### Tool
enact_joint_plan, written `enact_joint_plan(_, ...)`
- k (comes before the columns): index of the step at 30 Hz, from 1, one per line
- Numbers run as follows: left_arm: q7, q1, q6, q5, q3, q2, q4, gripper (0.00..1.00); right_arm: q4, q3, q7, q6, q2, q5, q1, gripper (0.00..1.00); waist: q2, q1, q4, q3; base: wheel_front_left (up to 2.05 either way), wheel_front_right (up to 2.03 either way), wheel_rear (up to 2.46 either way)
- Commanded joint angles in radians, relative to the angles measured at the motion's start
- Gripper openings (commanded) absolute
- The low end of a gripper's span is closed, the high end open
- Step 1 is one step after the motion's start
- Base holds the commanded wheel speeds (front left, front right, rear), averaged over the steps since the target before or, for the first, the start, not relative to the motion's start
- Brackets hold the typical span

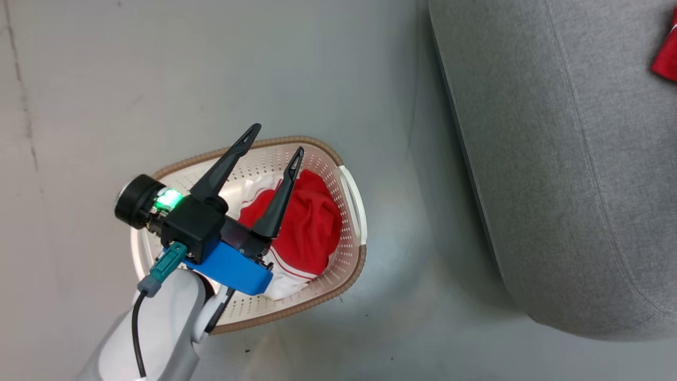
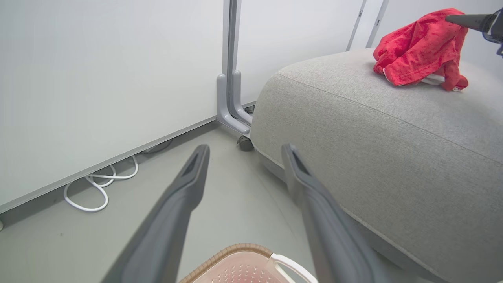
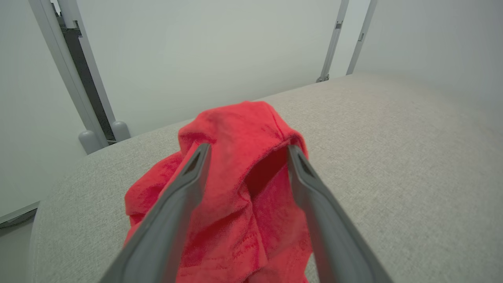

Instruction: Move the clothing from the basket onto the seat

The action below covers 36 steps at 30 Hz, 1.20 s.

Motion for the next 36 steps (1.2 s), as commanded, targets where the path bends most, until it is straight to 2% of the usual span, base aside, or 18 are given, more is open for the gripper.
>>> enact_joint_plan(1,-0.003,0.014,-0.001,-0.010,0.001,-0.013,0.007,1.00,-0.002,0.011,-0.005,0.000,-0.003,-0.002,0.033,1.00,0.0000,0.0000,0.016,-0.041,0.00,0.00,0.00)
enact_joint_plan(10,-0.003,0.075,-0.001,-0.045,0.013,-0.087,0.058,1.00,-0.067,0.106,-0.006,0.000,-0.012,0.004,0.216,1.00,0.0000,0.0000,0.060,-0.206,0.00,0.00,0.00)
enact_joint_plan(17,-0.003,0.153,-0.001,-0.053,0.060,-0.129,0.086,1.00,-0.178,0.163,0.000,0.000,0.024,-0.012,0.372,1.00,0.0000,0.0000,0.081,-0.325,0.00,0.00,0.00)
enact_joint_plan(19,-0.003,0.202,-0.001,-0.043,0.091,-0.146,0.097,1.00,-0.257,0.184,0.024,0.000,0.062,-0.030,0.447,1.00,0.0000,0.0000,0.082,-0.380,0.00,0.00,0.00)
enact_joint_plan(20,-0.003,0.202,-0.001,-0.043,0.091,-0.146,0.097,1.00,-0.257,0.184,0.024,0.000,0.062,-0.030,0.447,1.00,0.0000,0.0000,0.082,-0.380,0.00,0.00,0.00)
enact_joint_plan(25,-0.003,0.282,-0.001,-0.032,0.145,-0.168,0.112,1.00,-0.414,0.225,0.086,0.000,0.119,-0.051,0.564,1.00,0.0000,0.0000,0.092,-0.459,0.00,0.00,0.00)
enact_joint_plan(36,-0.003,0.378,-0.001,-0.008,0.261,-0.208,0.133,1.00,-0.745,0.287,0.203,0.000,0.242,-0.062,0.806,1.00,0.0000,0.0000,0.166,-0.559,0.00,0.00,0.00)
